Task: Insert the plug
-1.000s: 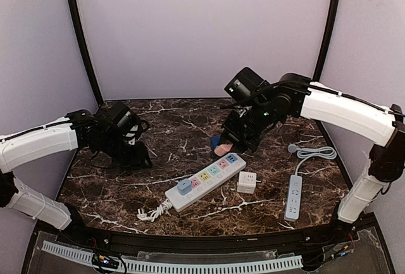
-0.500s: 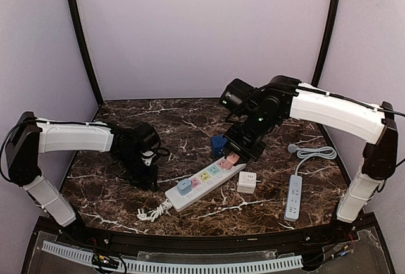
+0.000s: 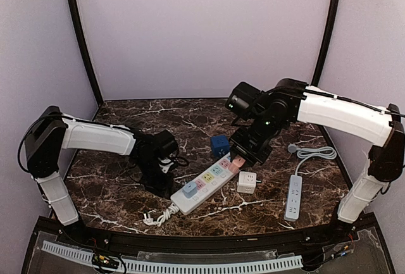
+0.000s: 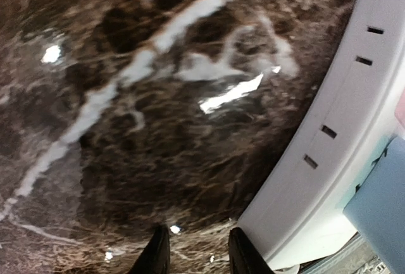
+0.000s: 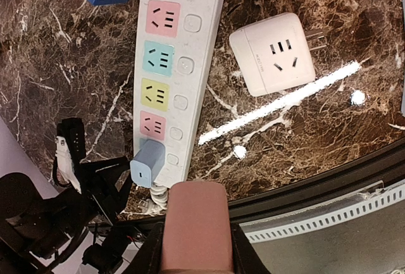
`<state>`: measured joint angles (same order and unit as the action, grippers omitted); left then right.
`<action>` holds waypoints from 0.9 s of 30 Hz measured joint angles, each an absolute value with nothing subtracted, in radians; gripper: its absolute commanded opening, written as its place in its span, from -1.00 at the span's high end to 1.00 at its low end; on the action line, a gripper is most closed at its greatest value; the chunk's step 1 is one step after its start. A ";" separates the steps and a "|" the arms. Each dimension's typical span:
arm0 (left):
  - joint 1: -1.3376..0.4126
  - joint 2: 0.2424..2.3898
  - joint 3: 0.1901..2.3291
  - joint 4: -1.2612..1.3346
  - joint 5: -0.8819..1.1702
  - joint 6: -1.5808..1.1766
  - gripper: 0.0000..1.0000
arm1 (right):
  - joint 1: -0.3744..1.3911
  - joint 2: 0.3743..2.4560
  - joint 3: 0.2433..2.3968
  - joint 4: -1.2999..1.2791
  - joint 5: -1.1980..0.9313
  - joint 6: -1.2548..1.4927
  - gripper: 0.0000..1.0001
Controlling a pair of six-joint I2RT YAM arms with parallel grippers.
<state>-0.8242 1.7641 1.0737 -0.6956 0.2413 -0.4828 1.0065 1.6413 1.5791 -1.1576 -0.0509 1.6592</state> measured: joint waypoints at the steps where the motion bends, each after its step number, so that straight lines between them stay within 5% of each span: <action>1: -0.839 1.773 1.084 -0.696 0.244 -0.482 0.36 | 1.007 1.641 1.578 -1.159 -0.051 1.660 1.00; 14: -0.958 1.818 1.132 -0.648 0.281 -0.509 0.30 | 1.007 1.699 1.609 -1.197 -0.068 1.639 1.00; 27: -0.958 1.640 1.120 -0.693 0.158 -0.508 -0.21 | 1.007 1.959 1.834 -1.239 -0.127 1.605 1.00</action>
<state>-0.9585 1.6402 1.1198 -0.6930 0.1577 -0.5076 1.0073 1.9591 1.8336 -1.2392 -0.1268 1.6054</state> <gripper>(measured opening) 0.576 0.264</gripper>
